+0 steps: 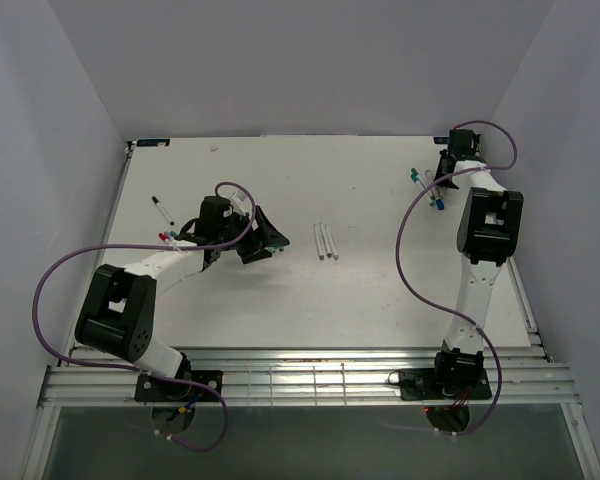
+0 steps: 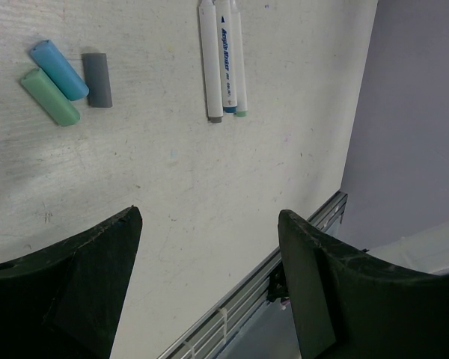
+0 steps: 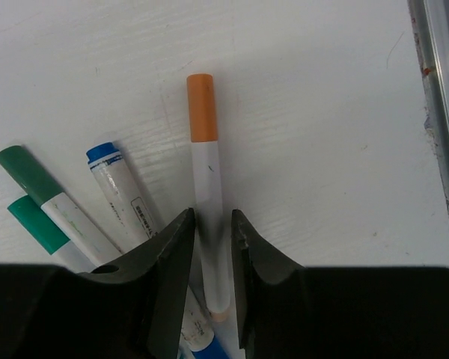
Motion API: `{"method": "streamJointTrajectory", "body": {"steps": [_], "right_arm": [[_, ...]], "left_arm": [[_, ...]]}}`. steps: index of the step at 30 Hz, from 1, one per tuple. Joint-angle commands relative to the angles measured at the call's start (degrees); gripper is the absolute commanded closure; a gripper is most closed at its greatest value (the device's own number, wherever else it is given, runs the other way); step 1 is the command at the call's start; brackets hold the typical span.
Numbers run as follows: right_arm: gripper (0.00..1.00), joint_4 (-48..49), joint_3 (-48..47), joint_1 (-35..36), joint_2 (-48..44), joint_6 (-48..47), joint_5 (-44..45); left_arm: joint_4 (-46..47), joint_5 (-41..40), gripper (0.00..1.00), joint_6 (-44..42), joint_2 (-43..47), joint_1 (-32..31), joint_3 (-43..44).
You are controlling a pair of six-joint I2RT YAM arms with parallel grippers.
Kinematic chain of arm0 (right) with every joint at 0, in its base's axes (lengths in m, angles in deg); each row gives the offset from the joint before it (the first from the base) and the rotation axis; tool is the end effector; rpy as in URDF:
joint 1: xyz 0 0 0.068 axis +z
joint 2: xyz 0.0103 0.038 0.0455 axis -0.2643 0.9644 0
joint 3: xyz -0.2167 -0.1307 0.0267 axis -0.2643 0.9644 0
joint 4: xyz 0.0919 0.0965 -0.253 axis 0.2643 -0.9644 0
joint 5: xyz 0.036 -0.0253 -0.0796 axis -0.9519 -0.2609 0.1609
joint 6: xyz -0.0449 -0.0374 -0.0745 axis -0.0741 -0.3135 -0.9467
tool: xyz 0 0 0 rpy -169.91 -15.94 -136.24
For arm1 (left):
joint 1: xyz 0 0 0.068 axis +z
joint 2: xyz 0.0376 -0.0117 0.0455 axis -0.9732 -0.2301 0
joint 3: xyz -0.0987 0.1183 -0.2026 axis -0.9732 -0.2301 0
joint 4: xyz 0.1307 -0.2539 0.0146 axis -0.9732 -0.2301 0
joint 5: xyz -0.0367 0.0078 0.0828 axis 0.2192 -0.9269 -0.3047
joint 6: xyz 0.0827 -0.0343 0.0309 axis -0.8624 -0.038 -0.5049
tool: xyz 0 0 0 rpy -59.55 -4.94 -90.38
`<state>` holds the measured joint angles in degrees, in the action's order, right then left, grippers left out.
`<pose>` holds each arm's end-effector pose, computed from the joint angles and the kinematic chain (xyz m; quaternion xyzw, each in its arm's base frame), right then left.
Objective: Open the pen caps
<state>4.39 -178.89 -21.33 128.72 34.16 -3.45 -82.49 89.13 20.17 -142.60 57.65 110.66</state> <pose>0.5673 -0.0790 0.1016 0.1364 0.9078 -0.1055 0.3823 0.3244 -0.1589 0.1251 -0.1037 0.8812 -0.4178 0.1953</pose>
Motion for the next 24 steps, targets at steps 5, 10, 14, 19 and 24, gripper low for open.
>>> {"method": "streamJointTrajectory", "body": {"steps": [5,10,14,19,24], "right_arm": [[0.82,-3.9,-3.1,-2.3,2.0,2.0,-8.2],[0.92,-0.9,-3.2,-2.4,1.2,1.7,-8.8],[0.92,7.9,1.9,-1.8,-4.0,3.9,-4.1],[0.92,13.4,4.4,1.8,-11.4,3.7,8.7],[0.92,16.0,14.5,8.3,-25.9,0.4,19.4]], "left_arm": [[1.0,1.0,0.16,-0.3,1.0,-0.1,0.1],[1.0,0.9,0.16,-0.4,1.0,-0.1,0.6],[-0.5,1.5,0.16,0.3,1.2,-0.2,1.4],[-2.6,1.7,0.16,0.7,2.7,-0.4,3.2],[-6.4,1.0,0.16,-0.2,4.3,-0.4,7.1]]}}
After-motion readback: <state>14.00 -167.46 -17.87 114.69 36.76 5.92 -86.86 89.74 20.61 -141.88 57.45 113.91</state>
